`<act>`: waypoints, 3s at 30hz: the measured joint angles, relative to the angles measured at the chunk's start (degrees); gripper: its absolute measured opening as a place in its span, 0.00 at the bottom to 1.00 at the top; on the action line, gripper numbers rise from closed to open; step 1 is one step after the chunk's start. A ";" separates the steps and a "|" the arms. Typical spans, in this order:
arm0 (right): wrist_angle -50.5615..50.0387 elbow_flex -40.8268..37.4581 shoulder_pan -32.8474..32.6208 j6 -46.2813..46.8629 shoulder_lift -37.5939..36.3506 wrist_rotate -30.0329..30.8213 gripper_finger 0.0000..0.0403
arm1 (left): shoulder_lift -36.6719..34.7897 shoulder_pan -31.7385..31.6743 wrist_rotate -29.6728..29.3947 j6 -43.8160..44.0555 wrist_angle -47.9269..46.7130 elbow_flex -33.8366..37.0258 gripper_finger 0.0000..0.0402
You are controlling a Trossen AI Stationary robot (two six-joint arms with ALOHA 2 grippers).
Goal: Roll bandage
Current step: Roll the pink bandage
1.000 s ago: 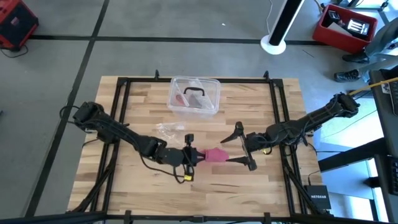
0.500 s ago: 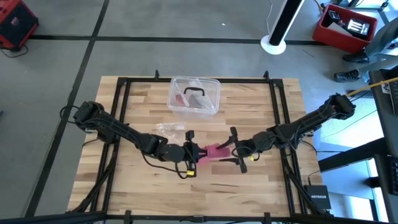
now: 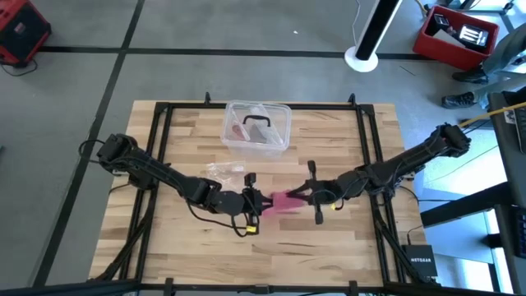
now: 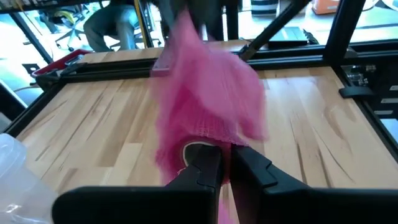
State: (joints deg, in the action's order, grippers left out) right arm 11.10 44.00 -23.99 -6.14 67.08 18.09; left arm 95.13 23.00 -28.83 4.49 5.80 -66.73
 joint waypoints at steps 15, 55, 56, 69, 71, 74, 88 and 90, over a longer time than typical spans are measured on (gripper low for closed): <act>-23.35 8.40 15.10 -4.20 -1.54 15.23 0.05 | 0.00 5.05 5.93 -1.94 -2.05 0.01 0.04; 2.78 -8.58 6.77 7.77 -9.48 4.44 0.72 | -17.88 -5.60 2.39 -5.94 4.47 0.01 0.04; 5.55 -9.56 7.18 7.57 -7.99 4.42 0.72 | -17.90 -5.59 2.98 -6.02 4.56 -0.01 0.04; 26.65 -9.52 10.92 1.13 6.81 -3.02 0.46 | -18.15 -5.07 3.36 -8.05 7.76 -0.01 0.04; 28.10 -9.50 10.88 -1.26 7.39 -2.03 0.33 | -18.23 -4.86 3.36 -8.44 8.08 0.01 0.04; 27.17 -9.50 10.88 -2.25 7.46 -2.11 0.09 | -18.80 -4.87 3.42 -8.37 8.92 -0.01 0.04; 21.69 -9.50 9.49 -0.05 7.35 -4.15 0.01 | -25.01 -6.46 2.41 -17.76 14.16 0.01 0.04; 21.68 -9.50 9.02 0.10 7.36 -4.20 0.01 | -25.71 -6.99 1.78 -19.20 14.33 0.01 0.04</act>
State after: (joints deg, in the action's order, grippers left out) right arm 32.77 34.50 -14.96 -6.04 74.44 13.89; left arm 69.43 16.00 -27.06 -14.71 20.13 -66.72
